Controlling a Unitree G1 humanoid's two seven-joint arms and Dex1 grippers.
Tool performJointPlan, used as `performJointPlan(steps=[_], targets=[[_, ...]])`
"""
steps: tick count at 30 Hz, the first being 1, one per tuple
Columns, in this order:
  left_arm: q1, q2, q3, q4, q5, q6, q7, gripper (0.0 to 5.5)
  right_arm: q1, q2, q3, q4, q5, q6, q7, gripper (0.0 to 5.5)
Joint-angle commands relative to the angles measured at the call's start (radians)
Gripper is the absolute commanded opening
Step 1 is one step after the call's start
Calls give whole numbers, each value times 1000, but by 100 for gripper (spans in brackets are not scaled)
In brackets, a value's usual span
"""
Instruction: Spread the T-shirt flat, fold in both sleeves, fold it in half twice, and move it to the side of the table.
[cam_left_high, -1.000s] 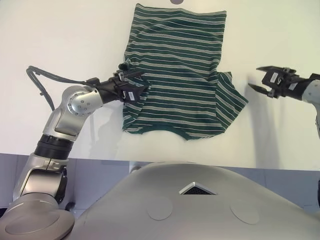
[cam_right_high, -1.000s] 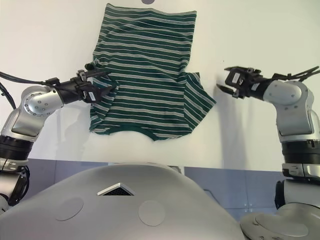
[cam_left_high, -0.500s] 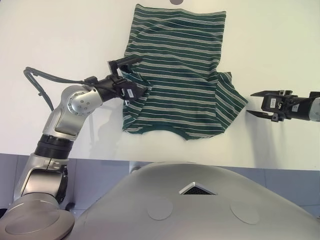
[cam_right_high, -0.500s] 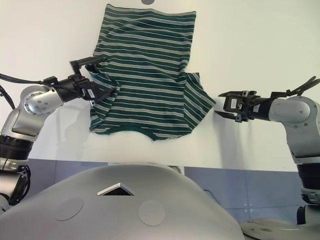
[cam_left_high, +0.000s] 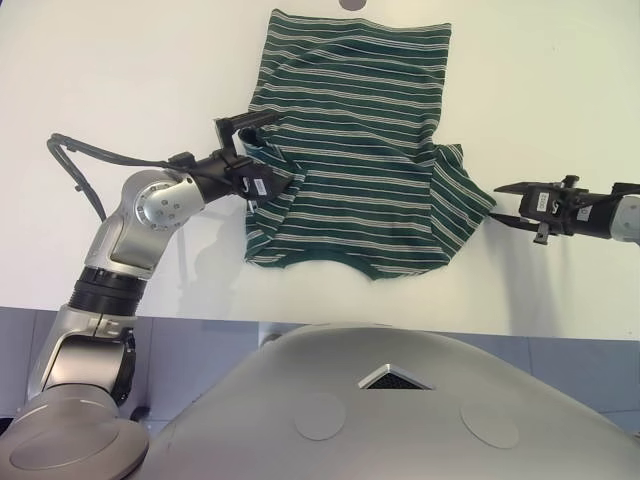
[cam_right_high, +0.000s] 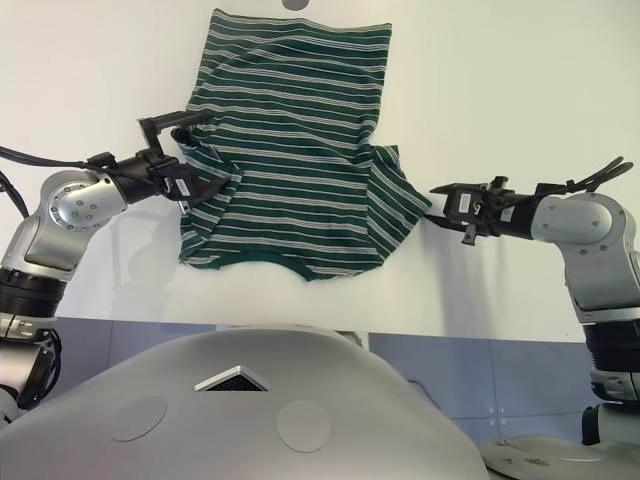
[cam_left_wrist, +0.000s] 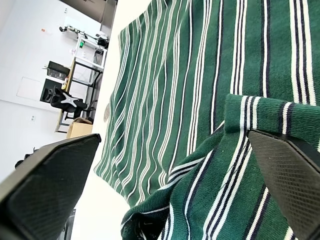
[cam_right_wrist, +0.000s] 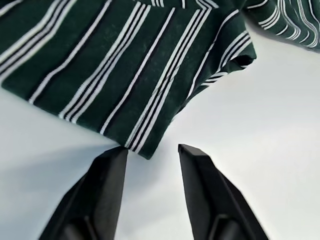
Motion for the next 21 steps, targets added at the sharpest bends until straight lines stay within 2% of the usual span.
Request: performJointPlan(steps=[1, 8, 13, 21], targets=[[-16, 11, 0, 16, 18, -9, 7, 540, 24, 13, 38, 46, -31, 15, -4, 117], [-26, 8, -2, 29, 23, -14, 12, 540, 11, 19, 36, 34, 2, 17, 1, 2], [-30, 6, -4, 34, 26, -15, 18, 540, -6, 29, 20, 25, 38, 16, 2, 2], [-34, -3, -8, 34, 30, -9, 29, 540, -39, 61, -47, -69, 230, 84, 52, 2]])
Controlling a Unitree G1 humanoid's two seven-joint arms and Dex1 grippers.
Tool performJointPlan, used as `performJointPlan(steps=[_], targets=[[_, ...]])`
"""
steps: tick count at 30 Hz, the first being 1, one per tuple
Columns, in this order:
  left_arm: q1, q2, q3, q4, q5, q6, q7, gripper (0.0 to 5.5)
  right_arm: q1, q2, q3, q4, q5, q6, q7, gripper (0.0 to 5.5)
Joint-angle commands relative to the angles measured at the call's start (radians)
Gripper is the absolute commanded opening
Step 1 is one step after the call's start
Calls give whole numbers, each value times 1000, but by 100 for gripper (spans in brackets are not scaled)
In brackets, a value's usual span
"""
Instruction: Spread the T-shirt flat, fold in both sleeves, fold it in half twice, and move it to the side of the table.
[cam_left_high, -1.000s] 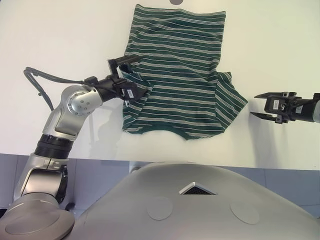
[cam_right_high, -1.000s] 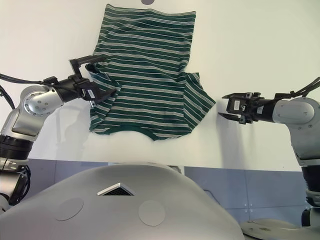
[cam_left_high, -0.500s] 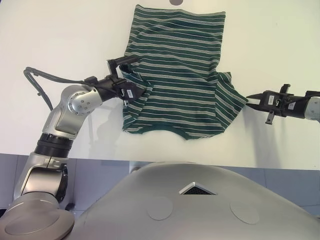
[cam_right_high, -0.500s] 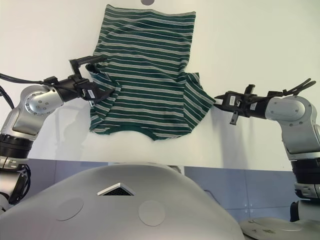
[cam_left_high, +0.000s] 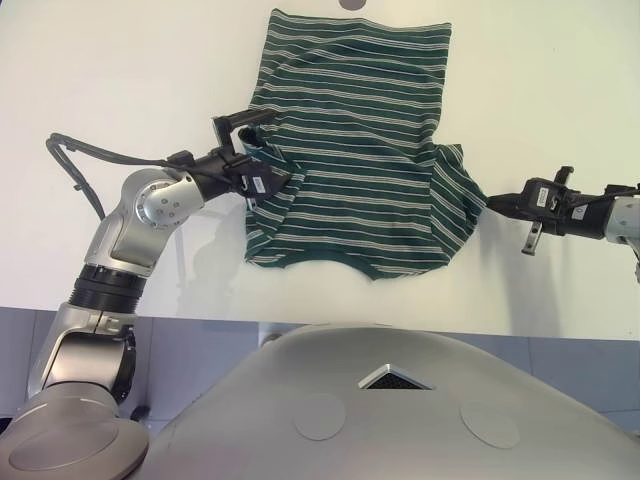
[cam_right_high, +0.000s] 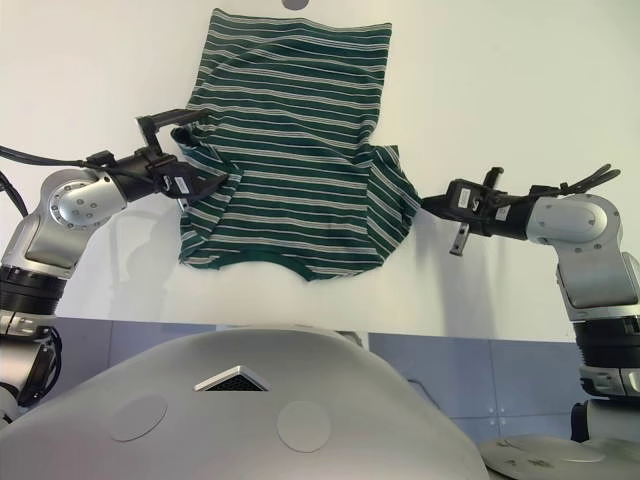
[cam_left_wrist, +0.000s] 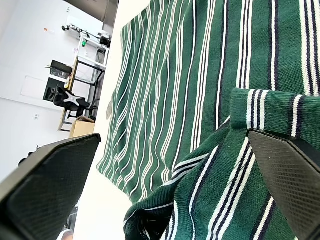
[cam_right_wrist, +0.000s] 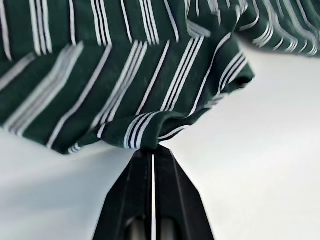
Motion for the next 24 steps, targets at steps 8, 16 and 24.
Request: performJointPlan(steps=[8, 16, 24], targets=[[-27, -2, -9, 12, 20, -6, 10, 540, -58, 77, -8, -143, 124, 108, 6, 2], [-41, -9, -17, 24, 26, -8, 12, 540, -222, 234, 70, -214, 191, 180, -39, 2], [-49, -7, -17, 25, 20, -13, 5, 540, -302, 302, 321, -90, -70, 116, -72, 2]])
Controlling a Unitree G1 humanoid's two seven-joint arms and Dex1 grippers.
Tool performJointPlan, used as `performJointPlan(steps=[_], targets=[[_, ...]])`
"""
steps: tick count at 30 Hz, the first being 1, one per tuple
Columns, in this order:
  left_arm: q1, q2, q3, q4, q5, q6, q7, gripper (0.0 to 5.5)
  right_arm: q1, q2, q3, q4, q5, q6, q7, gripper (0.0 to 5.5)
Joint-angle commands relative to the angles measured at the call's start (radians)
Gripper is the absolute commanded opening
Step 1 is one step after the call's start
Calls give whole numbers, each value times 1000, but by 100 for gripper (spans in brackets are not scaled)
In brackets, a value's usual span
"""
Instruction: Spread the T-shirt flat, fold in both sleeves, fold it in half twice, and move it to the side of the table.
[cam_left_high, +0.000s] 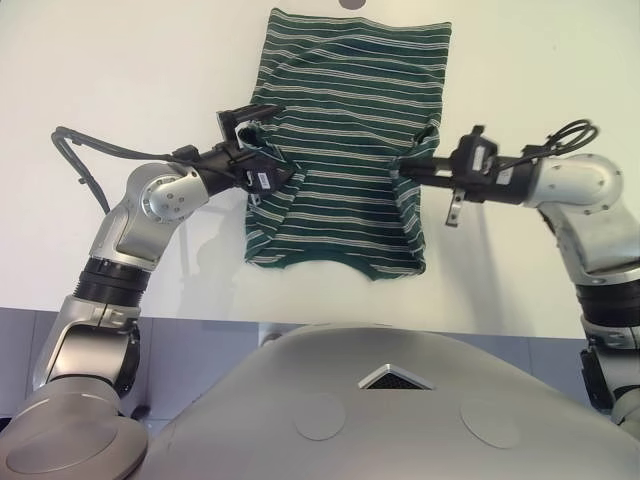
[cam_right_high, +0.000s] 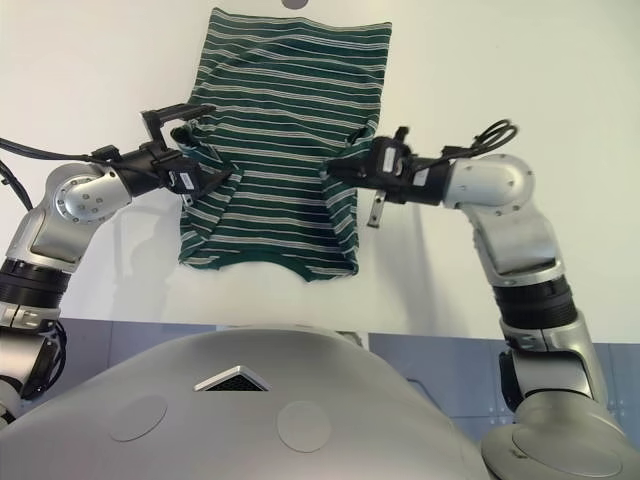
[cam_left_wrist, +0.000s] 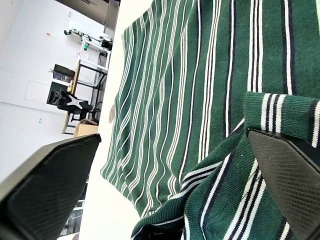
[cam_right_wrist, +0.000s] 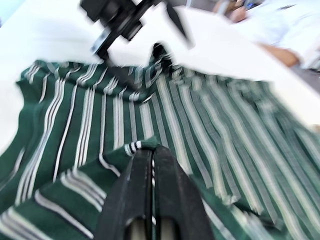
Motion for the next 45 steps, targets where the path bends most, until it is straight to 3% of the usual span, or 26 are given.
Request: performJointPlan(steps=[1, 5, 11, 15, 18, 20, 23, 27, 32, 36, 42, 45], targets=[[-14, 6, 1, 3, -1, -3, -3, 540, -50, 45, 65, 79, -85, -45, -30, 2], [-23, 2, 4, 7, -15, -3, -7, 540, -69, 101, 73, 136, -112, -69, -74, 2], [-14, -1, 20, -12, -59, 6, -14, 540, -77, 145, -7, 160, -50, -79, -114, 128], [23, 112, 86, -117, -129, -54, -73, 540, 19, -36, -106, 65, -45, -95, -30, 184], [115, 258, 191, -220, -349, -3, -226, 540, 104, -197, -164, 37, 0, -103, 112, 240], [211, 369, 250, -268, -468, 30, -347, 540, 177, -260, -206, -7, 53, -95, 182, 240], [345, 467, 272, -284, -455, -13, -445, 540, 303, -303, -221, -95, 86, -99, 226, 240], [393, 436, 219, -290, -376, -79, -447, 540, 403, -295, -149, -172, 8, -124, 199, 240], [352, 324, 126, -194, -176, -208, -338, 540, 373, -257, -71, -154, -119, -165, 131, 240], [342, 312, 89, -152, -141, -248, -309, 540, 352, -235, -31, -150, -156, -171, 98, 240], [331, 325, 61, -112, -122, -278, -287, 540, 356, -282, -57, -155, -143, -162, 97, 240], [328, 328, 55, -106, -118, -280, -277, 540, 384, -367, -99, -149, -159, -164, 129, 300]])
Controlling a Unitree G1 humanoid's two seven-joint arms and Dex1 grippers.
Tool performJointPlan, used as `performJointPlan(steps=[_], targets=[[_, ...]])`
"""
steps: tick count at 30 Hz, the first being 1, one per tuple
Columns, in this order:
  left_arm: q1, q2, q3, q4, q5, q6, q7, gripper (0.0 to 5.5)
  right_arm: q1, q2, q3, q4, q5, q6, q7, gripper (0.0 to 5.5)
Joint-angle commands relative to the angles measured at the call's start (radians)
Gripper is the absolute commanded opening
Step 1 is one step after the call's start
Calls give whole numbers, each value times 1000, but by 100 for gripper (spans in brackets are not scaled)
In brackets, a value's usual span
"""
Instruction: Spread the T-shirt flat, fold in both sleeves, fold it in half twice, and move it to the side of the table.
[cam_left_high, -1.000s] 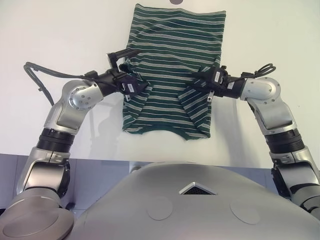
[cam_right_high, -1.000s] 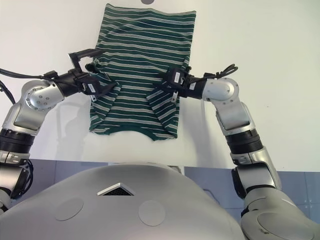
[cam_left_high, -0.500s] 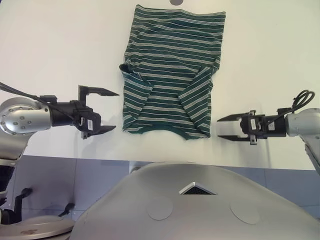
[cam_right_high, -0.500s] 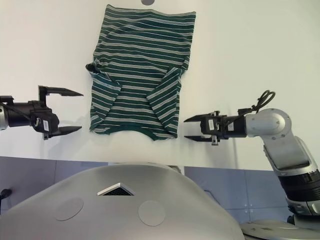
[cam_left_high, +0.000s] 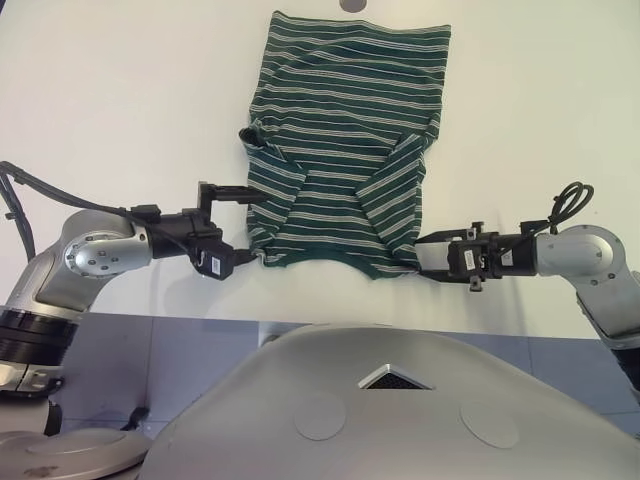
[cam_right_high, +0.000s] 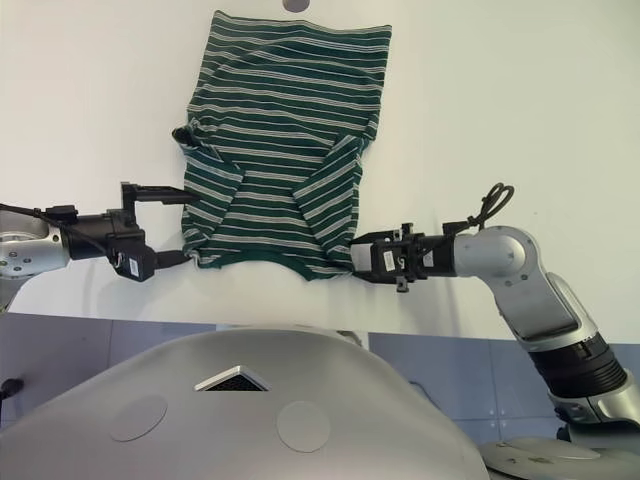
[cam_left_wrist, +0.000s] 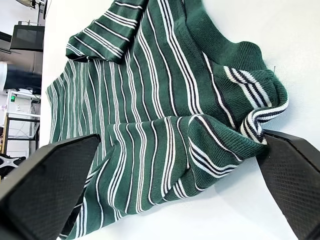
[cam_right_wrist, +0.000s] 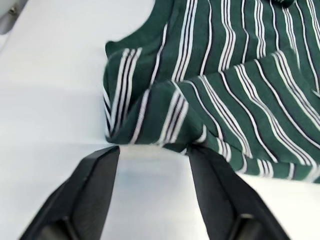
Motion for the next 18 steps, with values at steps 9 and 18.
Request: performJointPlan(steps=[9, 18], targets=[[-15, 8, -57, 62, 105, -10, 23, 540, -15, 14, 9, -13, -102, -64, -85, 379], [-10, 53, -91, 77, 95, -3, -5, 489, -20, 40, 52, -40, -112, -89, -94, 382]])
